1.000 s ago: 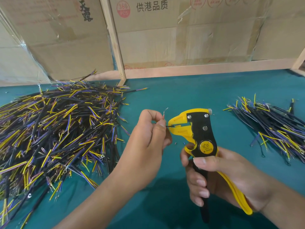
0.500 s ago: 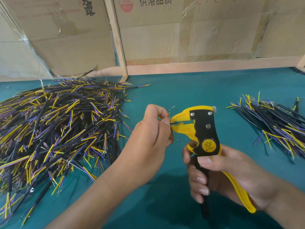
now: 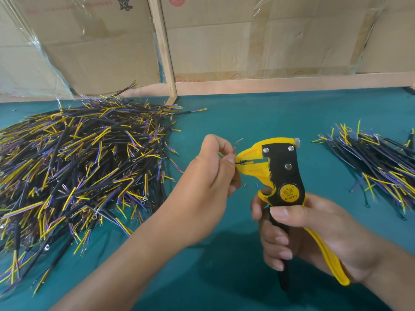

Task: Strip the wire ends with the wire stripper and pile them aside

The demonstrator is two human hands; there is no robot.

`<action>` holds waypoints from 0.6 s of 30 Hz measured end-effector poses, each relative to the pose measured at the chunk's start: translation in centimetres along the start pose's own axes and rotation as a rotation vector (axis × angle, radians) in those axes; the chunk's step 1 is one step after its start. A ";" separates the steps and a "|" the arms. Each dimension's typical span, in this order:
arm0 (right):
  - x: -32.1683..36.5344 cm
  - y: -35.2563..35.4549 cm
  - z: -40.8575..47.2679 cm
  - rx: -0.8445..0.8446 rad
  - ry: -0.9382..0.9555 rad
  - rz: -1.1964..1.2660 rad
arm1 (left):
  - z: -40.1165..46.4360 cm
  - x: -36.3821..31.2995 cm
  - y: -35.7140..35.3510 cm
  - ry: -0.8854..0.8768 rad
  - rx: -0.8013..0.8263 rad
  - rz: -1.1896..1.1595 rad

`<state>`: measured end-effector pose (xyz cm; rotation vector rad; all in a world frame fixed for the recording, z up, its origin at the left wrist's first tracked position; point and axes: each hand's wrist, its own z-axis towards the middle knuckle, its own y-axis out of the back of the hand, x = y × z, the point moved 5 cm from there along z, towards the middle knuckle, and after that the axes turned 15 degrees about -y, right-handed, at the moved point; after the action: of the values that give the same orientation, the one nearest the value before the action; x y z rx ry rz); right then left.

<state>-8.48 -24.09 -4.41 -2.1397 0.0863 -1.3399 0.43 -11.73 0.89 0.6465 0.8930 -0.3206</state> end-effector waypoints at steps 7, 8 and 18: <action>-0.1 -0.5 -0.2 -0.054 -0.014 0.017 | 0.0 0.5 -0.2 -0.020 -0.042 -0.096; -0.1 -0.6 -0.3 -0.062 -0.012 0.013 | 0.0 0.5 -0.2 -0.025 -0.053 -0.091; -0.2 -0.2 -0.3 -0.223 -0.026 -0.009 | -0.1 0.5 -0.2 -0.029 -0.102 -0.036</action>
<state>-8.91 -23.95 -4.39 -2.3438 0.2259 -1.3618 0.58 -11.80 0.34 0.5307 0.8885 -0.3140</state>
